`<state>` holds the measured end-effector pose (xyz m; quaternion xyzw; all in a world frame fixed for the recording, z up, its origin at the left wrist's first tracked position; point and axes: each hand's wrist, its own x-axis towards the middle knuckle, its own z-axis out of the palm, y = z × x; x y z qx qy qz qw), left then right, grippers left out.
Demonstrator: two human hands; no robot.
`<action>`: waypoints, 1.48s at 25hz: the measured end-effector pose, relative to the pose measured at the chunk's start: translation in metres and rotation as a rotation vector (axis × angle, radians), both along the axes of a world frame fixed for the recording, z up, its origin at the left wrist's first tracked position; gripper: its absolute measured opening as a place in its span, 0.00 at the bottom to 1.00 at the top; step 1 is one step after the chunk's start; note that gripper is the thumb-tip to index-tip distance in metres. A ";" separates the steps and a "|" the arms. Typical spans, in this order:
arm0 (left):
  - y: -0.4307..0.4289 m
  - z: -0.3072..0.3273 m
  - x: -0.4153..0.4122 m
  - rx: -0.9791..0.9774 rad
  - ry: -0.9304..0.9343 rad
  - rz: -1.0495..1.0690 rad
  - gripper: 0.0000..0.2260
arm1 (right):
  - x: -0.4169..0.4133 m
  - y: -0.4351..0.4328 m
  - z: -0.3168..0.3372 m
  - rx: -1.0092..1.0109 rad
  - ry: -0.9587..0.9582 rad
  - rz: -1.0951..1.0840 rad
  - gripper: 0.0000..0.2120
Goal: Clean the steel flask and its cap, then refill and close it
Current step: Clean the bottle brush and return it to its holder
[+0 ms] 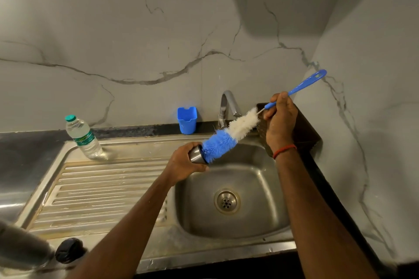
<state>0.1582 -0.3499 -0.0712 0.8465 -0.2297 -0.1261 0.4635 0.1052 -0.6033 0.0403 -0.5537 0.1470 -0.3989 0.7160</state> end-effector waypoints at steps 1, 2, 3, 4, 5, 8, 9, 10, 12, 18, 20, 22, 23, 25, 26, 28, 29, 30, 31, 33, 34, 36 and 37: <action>-0.004 0.001 0.001 0.005 0.005 -0.006 0.34 | 0.000 -0.004 -0.002 0.033 -0.014 0.002 0.18; -0.007 0.001 0.001 0.006 0.007 -0.008 0.34 | 0.000 -0.007 -0.005 0.064 -0.026 0.006 0.18; -0.011 0.001 0.001 -0.005 0.014 -0.008 0.34 | 0.000 -0.007 -0.009 0.098 -0.030 0.010 0.18; -0.014 0.000 0.000 -0.030 0.025 -0.004 0.34 | 0.000 -0.007 -0.014 0.128 -0.024 0.019 0.18; -0.017 0.000 0.000 -0.067 0.035 0.013 0.33 | 0.000 -0.006 -0.020 0.143 -0.010 0.033 0.18; -0.017 0.004 0.004 -0.095 -0.009 0.066 0.30 | -0.003 -0.009 -0.039 0.005 0.112 0.038 0.18; -0.015 0.007 0.007 -0.055 -0.047 0.047 0.31 | -0.004 -0.013 -0.041 -0.070 0.157 0.037 0.18; -0.014 0.009 0.009 -0.003 -0.076 0.018 0.31 | -0.004 -0.018 -0.041 -0.126 0.199 0.034 0.18; -0.016 0.011 0.009 0.069 -0.092 -0.040 0.33 | -0.001 -0.023 -0.039 -0.206 0.256 0.023 0.18; -0.014 0.001 0.006 0.121 -0.123 -0.008 0.31 | -0.002 -0.016 -0.024 -0.444 0.388 0.228 0.16; -0.007 -0.002 0.010 0.171 -0.117 0.023 0.26 | -0.008 -0.030 -0.020 -0.728 0.604 0.210 0.21; -0.004 -0.004 0.012 0.178 -0.109 0.021 0.23 | -0.013 -0.036 -0.018 -1.088 0.614 0.037 0.31; -0.004 -0.003 0.013 0.172 -0.107 0.016 0.22 | -0.014 -0.035 -0.017 -1.204 0.548 -0.043 0.34; -0.005 -0.005 0.015 0.161 -0.105 0.011 0.22 | -0.014 -0.029 -0.012 -1.260 0.479 -0.097 0.36; -0.005 -0.004 0.015 0.164 -0.104 0.013 0.21 | -0.014 -0.026 -0.012 -1.215 0.472 -0.068 0.34; -0.006 -0.004 0.016 0.179 -0.098 0.019 0.20 | -0.015 -0.024 -0.013 -1.074 0.432 0.031 0.30; -0.006 -0.005 0.017 0.182 -0.092 0.027 0.20 | -0.015 -0.026 -0.015 -0.997 0.398 0.079 0.29; -0.006 -0.007 0.018 0.183 -0.089 0.038 0.20 | -0.018 -0.025 -0.016 -0.925 0.354 0.138 0.29; -0.005 -0.008 0.019 0.185 -0.087 0.052 0.19 | -0.021 -0.023 -0.016 -0.907 0.301 0.183 0.29; -0.004 -0.010 0.020 0.196 -0.091 0.071 0.18 | -0.020 -0.023 -0.017 -1.231 0.158 0.061 0.25; -0.004 -0.009 0.020 0.200 -0.099 0.069 0.17 | -0.018 -0.022 -0.017 -1.475 0.111 -0.086 0.21; -0.002 -0.006 0.022 0.196 -0.118 0.052 0.16 | -0.014 -0.020 -0.016 -1.802 0.078 -0.272 0.11; -0.001 -0.004 0.022 0.192 -0.131 0.046 0.15 | -0.014 -0.019 -0.014 -1.869 0.090 -0.321 0.09</action>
